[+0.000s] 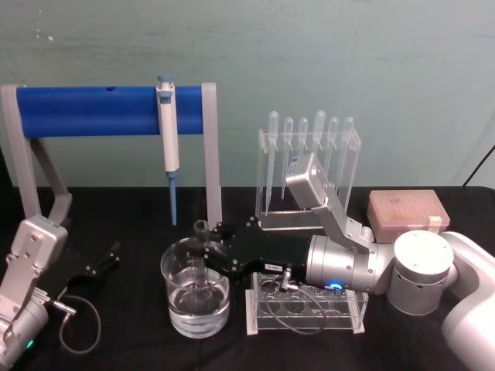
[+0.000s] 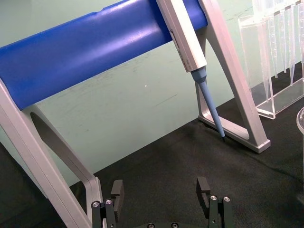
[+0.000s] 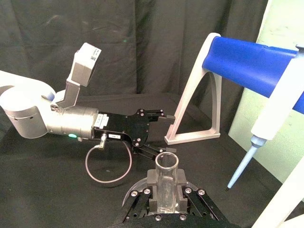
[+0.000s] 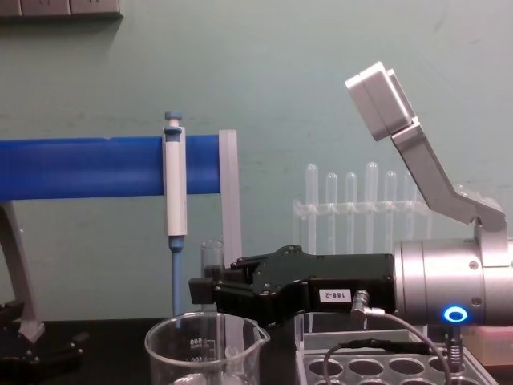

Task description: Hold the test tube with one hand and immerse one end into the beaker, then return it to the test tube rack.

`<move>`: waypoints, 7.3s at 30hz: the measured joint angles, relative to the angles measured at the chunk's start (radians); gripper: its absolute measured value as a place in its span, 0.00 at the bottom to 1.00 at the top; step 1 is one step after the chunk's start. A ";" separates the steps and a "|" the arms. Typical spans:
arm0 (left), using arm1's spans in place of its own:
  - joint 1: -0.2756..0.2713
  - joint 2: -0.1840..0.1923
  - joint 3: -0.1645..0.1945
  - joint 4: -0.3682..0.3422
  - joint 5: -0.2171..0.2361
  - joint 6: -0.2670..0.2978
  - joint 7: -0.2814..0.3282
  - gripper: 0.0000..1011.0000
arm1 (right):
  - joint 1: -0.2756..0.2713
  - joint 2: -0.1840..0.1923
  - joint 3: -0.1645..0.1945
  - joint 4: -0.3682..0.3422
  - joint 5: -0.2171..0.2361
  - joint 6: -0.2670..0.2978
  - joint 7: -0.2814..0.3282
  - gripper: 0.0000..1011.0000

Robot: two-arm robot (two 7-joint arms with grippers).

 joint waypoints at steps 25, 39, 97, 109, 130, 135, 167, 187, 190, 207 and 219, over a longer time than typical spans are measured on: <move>0.000 0.000 0.000 0.000 0.000 0.000 0.000 0.99 | 0.000 0.000 0.000 0.000 0.000 0.000 0.000 0.22; 0.000 0.000 0.000 0.000 0.000 0.000 0.000 0.99 | 0.000 0.000 0.000 0.000 0.000 0.000 0.000 0.22; 0.000 0.000 0.000 0.000 0.000 0.000 0.000 0.99 | 0.000 0.000 0.000 0.000 0.000 0.000 0.000 0.22; 0.000 0.000 0.000 0.000 0.000 0.000 0.000 0.99 | 0.000 0.000 0.000 0.000 0.000 0.000 0.000 0.22; 0.000 0.000 0.000 0.000 0.000 0.000 0.000 0.99 | 0.000 0.000 0.000 0.000 0.000 0.000 0.000 0.22; 0.000 0.000 0.000 0.000 0.000 0.000 0.000 0.99 | 0.000 0.000 0.000 0.000 0.000 0.000 0.000 0.22; 0.000 0.000 0.000 0.000 0.000 0.000 0.000 0.99 | 0.000 0.000 0.000 0.000 0.000 0.000 0.000 0.22; 0.000 0.000 0.000 0.000 0.000 0.000 0.000 0.99 | 0.000 0.000 0.000 0.000 0.000 0.000 0.000 0.22; 0.000 0.000 0.000 0.000 0.000 0.000 0.000 0.99 | 0.000 0.000 0.000 0.000 0.000 0.000 0.000 0.22; 0.000 0.000 0.000 0.000 0.000 0.000 0.000 0.99 | 0.003 -0.002 0.001 0.002 0.002 -0.004 0.007 0.22; 0.000 0.000 0.000 0.000 0.000 0.000 0.000 0.99 | 0.015 0.015 0.009 -0.051 0.024 0.022 0.030 0.22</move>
